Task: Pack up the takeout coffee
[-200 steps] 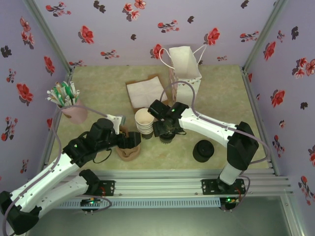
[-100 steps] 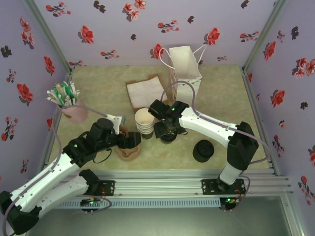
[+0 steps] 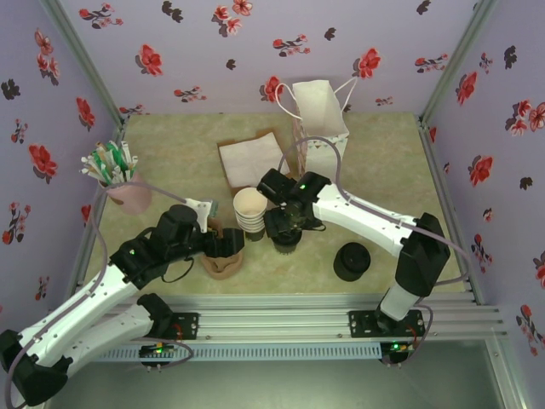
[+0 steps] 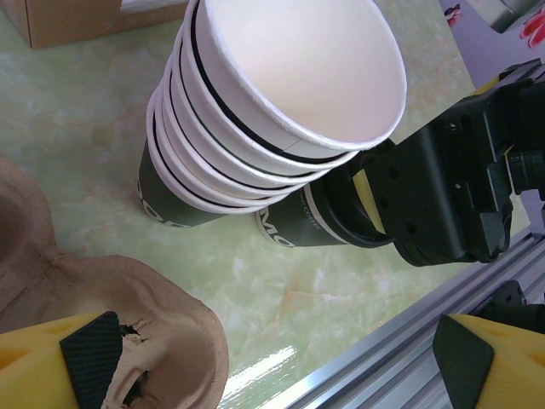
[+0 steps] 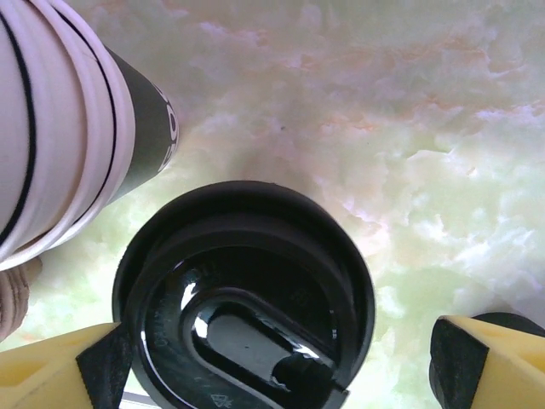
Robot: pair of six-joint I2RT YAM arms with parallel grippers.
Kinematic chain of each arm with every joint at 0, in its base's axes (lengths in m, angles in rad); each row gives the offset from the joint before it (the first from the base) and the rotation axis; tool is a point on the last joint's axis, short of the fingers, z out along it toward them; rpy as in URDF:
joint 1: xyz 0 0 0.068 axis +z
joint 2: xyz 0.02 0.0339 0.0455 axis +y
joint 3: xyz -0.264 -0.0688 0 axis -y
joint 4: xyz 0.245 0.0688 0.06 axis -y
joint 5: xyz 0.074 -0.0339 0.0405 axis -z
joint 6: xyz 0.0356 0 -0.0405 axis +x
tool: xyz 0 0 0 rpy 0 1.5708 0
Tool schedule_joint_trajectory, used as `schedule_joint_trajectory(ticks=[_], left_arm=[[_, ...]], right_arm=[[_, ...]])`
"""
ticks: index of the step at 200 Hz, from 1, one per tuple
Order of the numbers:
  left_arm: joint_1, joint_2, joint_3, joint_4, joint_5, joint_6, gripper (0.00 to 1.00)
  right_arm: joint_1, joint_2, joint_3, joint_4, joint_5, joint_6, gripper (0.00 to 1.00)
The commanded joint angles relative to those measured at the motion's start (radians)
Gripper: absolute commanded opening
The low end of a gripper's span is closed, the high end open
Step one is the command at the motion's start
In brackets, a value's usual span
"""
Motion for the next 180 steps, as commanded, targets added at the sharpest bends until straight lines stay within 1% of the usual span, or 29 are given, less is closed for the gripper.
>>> schedule_joint_trajectory(ticks=[1,22,39,51,59,80,86,97,118,131,143,155,159,180], left_arm=[[0.010,0.006,0.030,0.011,0.013,-0.014,0.96],[0.006,0.016,0.040,0.007,0.018,-0.012,0.93],[-0.011,0.032,0.065,-0.005,0.015,-0.004,0.86],[-0.040,0.047,0.091,-0.021,-0.005,0.002,0.81],[-0.067,0.059,0.111,-0.037,-0.030,0.008,0.76],[-0.153,0.100,0.182,-0.085,-0.117,0.019,0.63],[-0.178,0.116,0.204,-0.097,-0.142,0.022,0.59],[-0.227,0.154,0.249,-0.125,-0.191,0.027,0.52],[-0.316,0.239,0.333,-0.166,-0.268,0.039,0.40],[-0.353,0.305,0.379,-0.180,-0.293,0.044,0.34],[-0.378,0.367,0.415,-0.186,-0.311,0.048,0.29],[-0.388,0.423,0.442,-0.185,-0.314,0.048,0.27],[-0.389,0.445,0.451,-0.185,-0.314,0.049,0.27],[-0.391,0.556,0.523,-0.197,-0.298,0.061,0.26]], right_arm=[[0.006,-0.046,0.014,-0.007,-0.016,-0.009,0.93],[0.006,-0.071,0.005,0.005,-0.031,-0.008,0.93],[0.007,-0.101,-0.008,0.008,-0.033,-0.003,0.93],[0.003,-0.132,-0.027,0.015,-0.034,0.005,0.91],[-0.006,-0.160,-0.049,0.025,-0.040,0.013,0.89],[-0.037,-0.249,-0.128,0.079,-0.074,0.035,0.79],[-0.051,-0.274,-0.152,0.092,-0.085,0.042,0.75],[-0.074,-0.317,-0.195,0.117,-0.104,0.051,0.64],[-0.125,-0.394,-0.291,0.183,-0.158,0.067,0.46],[-0.157,-0.439,-0.344,0.231,-0.203,0.077,0.30],[-0.184,-0.466,-0.381,0.257,-0.234,0.083,0.13],[-0.212,-0.489,-0.420,0.292,-0.269,0.089,0.02],[-0.221,-0.493,-0.434,0.304,-0.284,0.093,0.00],[-0.262,-0.517,-0.501,0.363,-0.340,0.108,0.00]])
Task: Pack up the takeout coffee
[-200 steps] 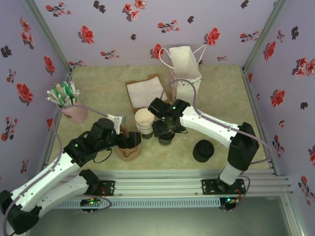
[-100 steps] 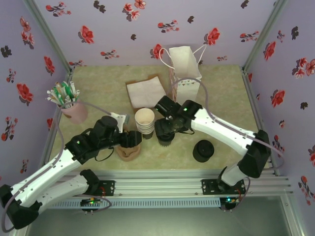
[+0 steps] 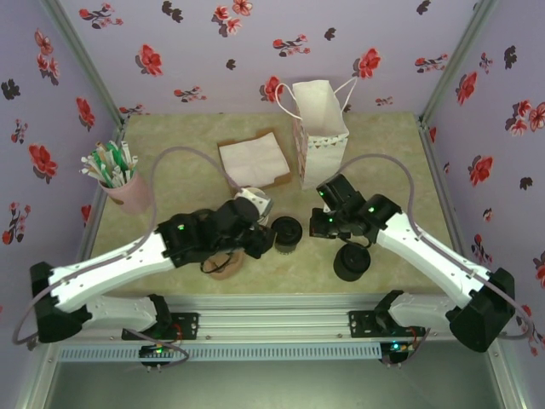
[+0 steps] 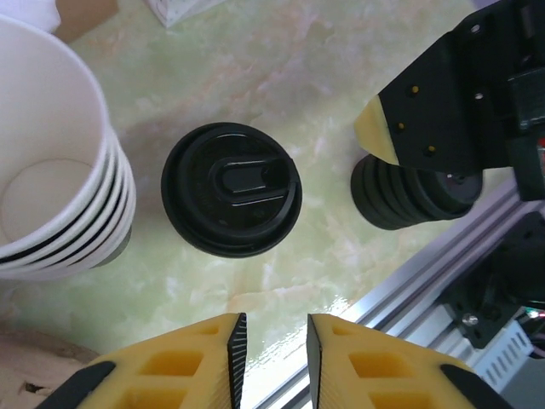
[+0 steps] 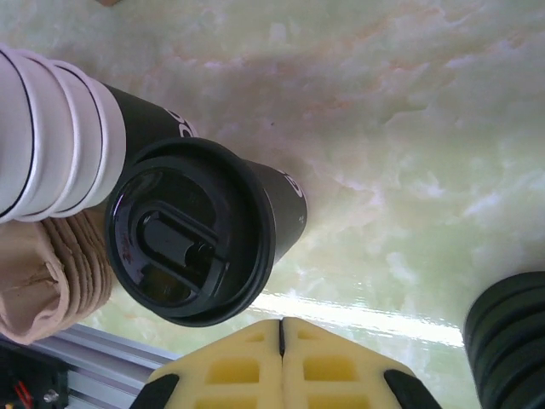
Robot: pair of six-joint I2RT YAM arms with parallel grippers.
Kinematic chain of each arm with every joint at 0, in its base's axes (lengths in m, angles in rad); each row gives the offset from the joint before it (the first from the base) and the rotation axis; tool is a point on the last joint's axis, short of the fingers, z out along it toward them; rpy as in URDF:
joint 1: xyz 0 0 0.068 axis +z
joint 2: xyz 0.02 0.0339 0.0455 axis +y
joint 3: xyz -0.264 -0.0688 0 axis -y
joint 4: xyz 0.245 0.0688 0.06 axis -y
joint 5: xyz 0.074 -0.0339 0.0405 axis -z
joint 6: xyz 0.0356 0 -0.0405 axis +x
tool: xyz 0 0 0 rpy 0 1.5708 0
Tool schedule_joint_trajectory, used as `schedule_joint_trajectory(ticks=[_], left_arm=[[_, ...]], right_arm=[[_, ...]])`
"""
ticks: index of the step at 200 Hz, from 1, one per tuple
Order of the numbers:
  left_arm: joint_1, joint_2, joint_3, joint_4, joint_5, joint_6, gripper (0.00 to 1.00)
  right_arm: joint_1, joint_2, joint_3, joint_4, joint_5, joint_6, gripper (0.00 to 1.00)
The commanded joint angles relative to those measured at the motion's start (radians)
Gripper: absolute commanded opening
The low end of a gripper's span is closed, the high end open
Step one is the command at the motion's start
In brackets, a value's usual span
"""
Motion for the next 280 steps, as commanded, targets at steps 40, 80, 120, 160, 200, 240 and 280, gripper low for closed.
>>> schedule_joint_trajectory(ticks=[40,80,120,160,200,240,280], left_arm=[[-0.009,0.263,0.204,-0.083,-0.027,0.068,0.25],[0.020,0.375,0.286,-0.130,-0.044,0.084,0.21],[0.050,0.416,0.280,-0.123,-0.043,0.083,0.19],[0.077,0.417,0.222,-0.091,-0.043,0.070,0.17],[0.088,0.432,0.184,-0.063,-0.037,0.067,0.15],[0.088,0.425,0.145,-0.049,-0.033,0.052,0.14],[0.088,0.410,0.107,-0.029,-0.022,0.033,0.12]], right_arm=[[-0.080,-0.050,-0.158,0.216,-0.181,0.058,0.00],[-0.087,-0.029,-0.200,0.279,-0.210,0.076,0.00],[-0.087,-0.010,-0.226,0.329,-0.229,0.095,0.00],[-0.087,0.015,-0.245,0.379,-0.252,0.116,0.00],[-0.087,0.027,-0.251,0.393,-0.254,0.124,0.00],[-0.087,0.019,-0.244,0.392,-0.260,0.129,0.00],[-0.086,0.011,-0.245,0.410,-0.282,0.147,0.00]])
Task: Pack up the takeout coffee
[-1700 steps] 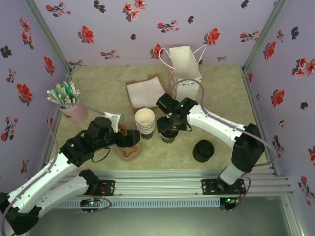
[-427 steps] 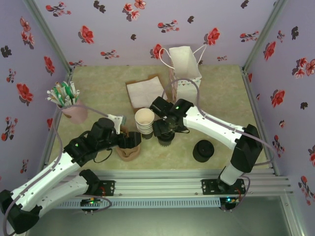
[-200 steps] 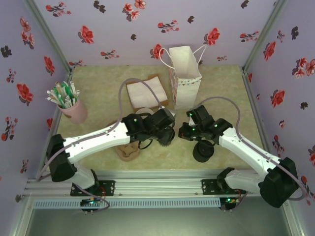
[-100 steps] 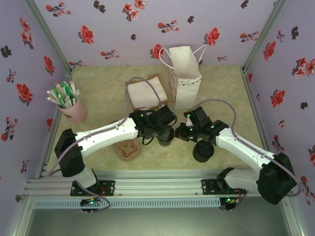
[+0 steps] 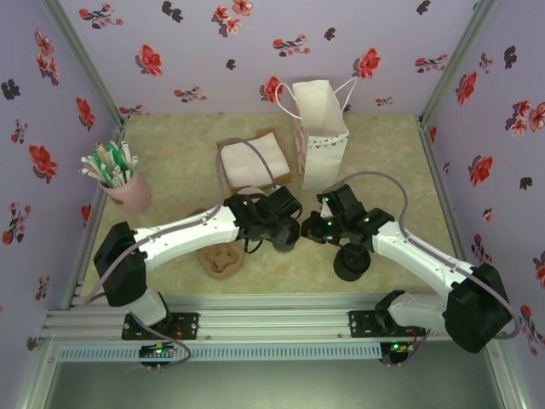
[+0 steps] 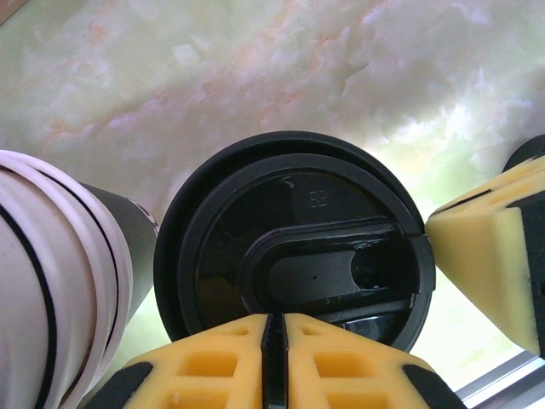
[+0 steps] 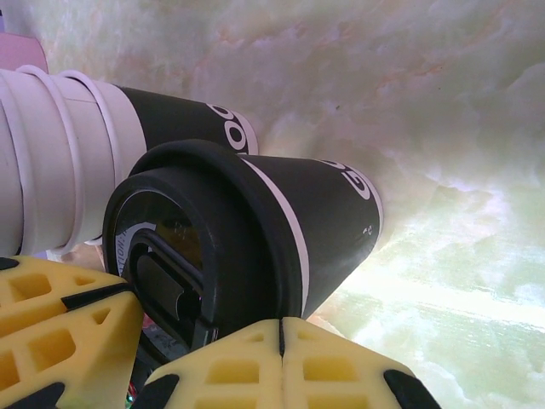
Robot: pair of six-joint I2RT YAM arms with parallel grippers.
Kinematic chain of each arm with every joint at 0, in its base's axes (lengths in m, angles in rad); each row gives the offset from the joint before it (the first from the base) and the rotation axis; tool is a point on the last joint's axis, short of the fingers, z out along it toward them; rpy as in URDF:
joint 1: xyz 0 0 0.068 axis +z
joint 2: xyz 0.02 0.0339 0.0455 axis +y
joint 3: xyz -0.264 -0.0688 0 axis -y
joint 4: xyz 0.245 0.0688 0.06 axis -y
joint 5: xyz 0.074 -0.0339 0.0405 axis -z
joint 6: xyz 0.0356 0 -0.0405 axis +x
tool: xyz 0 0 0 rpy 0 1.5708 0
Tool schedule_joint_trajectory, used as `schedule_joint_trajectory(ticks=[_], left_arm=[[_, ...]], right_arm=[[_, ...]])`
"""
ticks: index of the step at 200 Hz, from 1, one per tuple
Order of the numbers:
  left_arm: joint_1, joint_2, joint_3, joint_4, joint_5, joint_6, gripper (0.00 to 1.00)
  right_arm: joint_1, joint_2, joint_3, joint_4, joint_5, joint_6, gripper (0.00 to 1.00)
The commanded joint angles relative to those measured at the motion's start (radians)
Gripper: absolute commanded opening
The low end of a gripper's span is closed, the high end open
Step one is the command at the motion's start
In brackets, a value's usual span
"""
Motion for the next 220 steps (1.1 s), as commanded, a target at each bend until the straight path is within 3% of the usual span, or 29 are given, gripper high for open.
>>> schedule_joint_trajectory(ticks=[1,86,220], left_arm=[[0.003,-0.003,-0.045,0.006,0.002,-0.020,0.12],[0.004,-0.009,-0.096,0.029,0.014,-0.041,0.11],[0.002,-0.044,-0.148,0.043,0.025,-0.063,0.10]], right_arm=[[-0.005,-0.008,-0.005,0.032,-0.030,0.031,0.00],[0.014,0.032,-0.050,0.059,-0.014,0.046,0.00],[0.051,0.020,0.040,-0.102,0.073,-0.006,0.00]])
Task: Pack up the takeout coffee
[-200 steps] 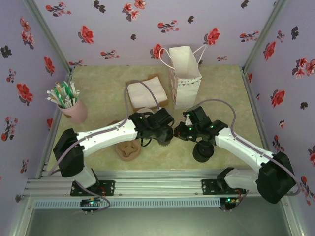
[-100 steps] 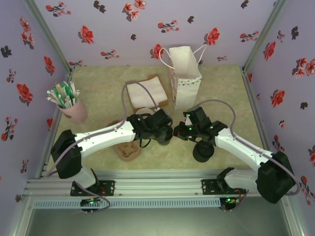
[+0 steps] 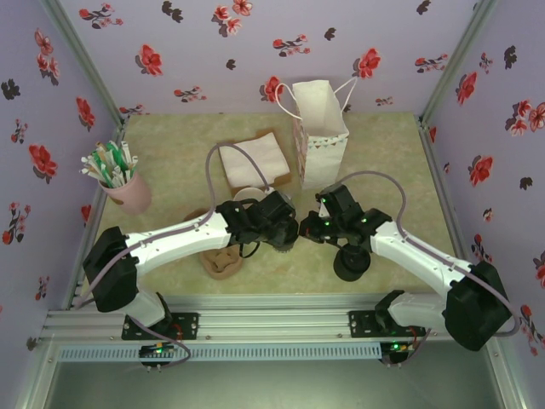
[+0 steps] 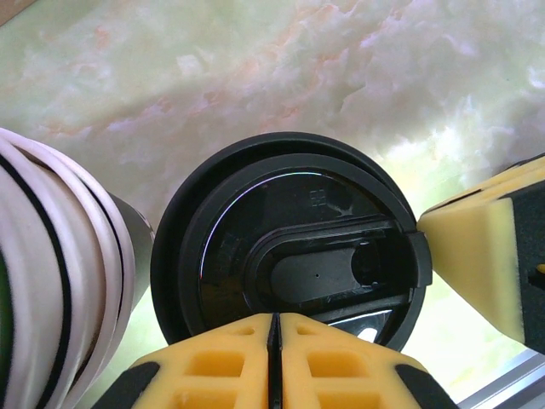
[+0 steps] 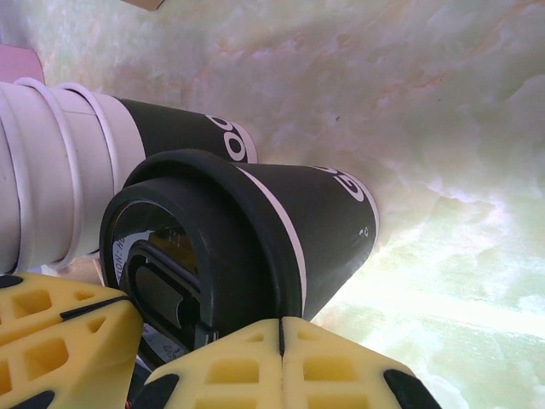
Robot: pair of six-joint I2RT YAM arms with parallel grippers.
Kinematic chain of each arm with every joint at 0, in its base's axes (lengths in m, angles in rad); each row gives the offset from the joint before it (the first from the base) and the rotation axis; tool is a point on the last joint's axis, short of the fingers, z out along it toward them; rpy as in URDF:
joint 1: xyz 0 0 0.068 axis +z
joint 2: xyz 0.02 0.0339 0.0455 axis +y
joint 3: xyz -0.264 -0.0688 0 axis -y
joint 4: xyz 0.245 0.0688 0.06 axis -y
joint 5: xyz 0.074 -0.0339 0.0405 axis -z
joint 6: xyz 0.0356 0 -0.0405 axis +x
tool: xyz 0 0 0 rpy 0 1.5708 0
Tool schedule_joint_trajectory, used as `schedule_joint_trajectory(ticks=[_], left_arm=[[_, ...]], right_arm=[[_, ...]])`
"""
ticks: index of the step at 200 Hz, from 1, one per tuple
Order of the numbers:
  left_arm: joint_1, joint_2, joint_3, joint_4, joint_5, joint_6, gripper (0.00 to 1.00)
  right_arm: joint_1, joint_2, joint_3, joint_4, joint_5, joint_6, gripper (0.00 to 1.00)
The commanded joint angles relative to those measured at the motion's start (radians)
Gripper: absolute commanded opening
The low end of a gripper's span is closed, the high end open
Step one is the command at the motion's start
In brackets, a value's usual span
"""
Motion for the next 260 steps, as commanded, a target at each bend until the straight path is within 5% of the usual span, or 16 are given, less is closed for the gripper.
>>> schedule_joint_trajectory(ticks=[1,135,260], left_arm=[[0.002,0.020,-0.037,-0.075,0.027,-0.018,0.10],[0.006,-0.118,0.079,-0.113,0.013,0.041,0.28],[0.014,-0.543,-0.149,-0.140,-0.150,-0.001,0.31]], right_arm=[[0.017,0.005,0.036,-0.116,0.023,-0.028,0.00],[0.015,0.153,0.353,-0.266,0.040,-0.170,0.12],[0.131,0.380,0.548,-0.388,0.069,-0.232,0.13]])
